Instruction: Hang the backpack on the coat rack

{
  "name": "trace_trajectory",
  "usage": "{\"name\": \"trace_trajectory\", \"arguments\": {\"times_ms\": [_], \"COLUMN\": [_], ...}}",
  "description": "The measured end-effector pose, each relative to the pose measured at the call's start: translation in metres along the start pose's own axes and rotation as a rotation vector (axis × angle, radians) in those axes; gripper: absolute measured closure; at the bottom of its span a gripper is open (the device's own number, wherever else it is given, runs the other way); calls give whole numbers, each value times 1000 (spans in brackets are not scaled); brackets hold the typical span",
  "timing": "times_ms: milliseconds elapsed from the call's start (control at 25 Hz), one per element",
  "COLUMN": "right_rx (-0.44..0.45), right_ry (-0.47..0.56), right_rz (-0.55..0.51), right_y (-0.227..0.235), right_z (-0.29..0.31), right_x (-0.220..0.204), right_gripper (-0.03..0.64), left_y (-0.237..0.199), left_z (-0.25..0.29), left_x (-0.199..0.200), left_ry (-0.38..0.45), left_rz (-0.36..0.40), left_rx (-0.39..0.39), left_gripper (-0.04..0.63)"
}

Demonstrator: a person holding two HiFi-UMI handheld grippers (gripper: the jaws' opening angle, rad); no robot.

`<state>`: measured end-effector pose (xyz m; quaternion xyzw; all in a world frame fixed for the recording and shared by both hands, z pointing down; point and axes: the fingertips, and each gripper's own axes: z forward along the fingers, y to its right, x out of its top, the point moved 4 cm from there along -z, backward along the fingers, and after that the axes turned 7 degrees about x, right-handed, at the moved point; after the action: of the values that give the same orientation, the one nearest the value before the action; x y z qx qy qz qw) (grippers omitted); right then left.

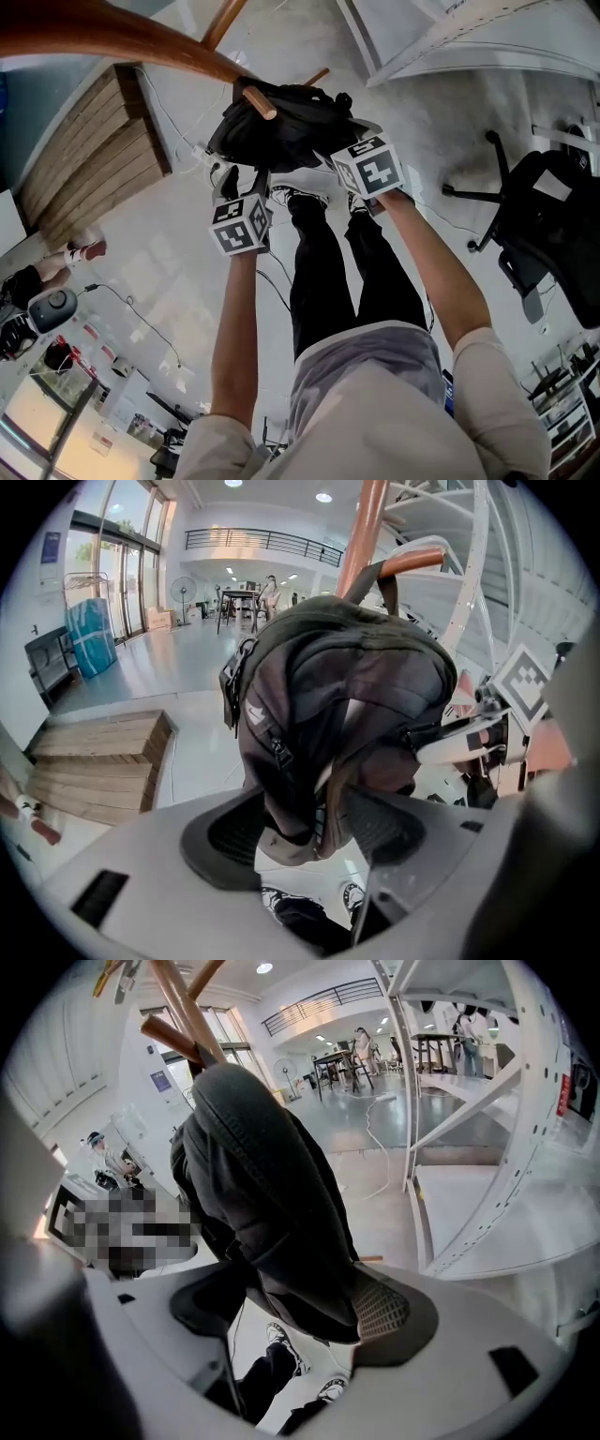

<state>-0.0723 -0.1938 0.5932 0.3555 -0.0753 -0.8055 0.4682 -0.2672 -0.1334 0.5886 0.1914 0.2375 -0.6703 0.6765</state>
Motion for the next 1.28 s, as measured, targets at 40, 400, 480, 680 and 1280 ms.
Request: {"name": "trace_trajectory", "arguments": {"times_ms": [40,400,480,680,1280], "right_rx": [0,15,21,24,17], "right_ry": [1,-4,-6,-7,50], "right_rz": [1,-17,-21,-37,-102], "right_y": [0,-8,-11,-23,-49], "right_z": [-3,-29,-34,-54,-125], "right_x": [0,-1,-4,-10,-8], "right_gripper": [259,290,304,338,457], "left_y": [2,21,26,35,63], "left_z": [-3,-27,-32,-53,-120], "left_x": [0,-1,-2,-7,0], "left_ry": [1,0,-2,-2,77], "left_rz": [2,14,17,14,-4], "left_rx": [-3,-29,-33,-45,-39], "left_gripper": [321,371,377,405,486]}}
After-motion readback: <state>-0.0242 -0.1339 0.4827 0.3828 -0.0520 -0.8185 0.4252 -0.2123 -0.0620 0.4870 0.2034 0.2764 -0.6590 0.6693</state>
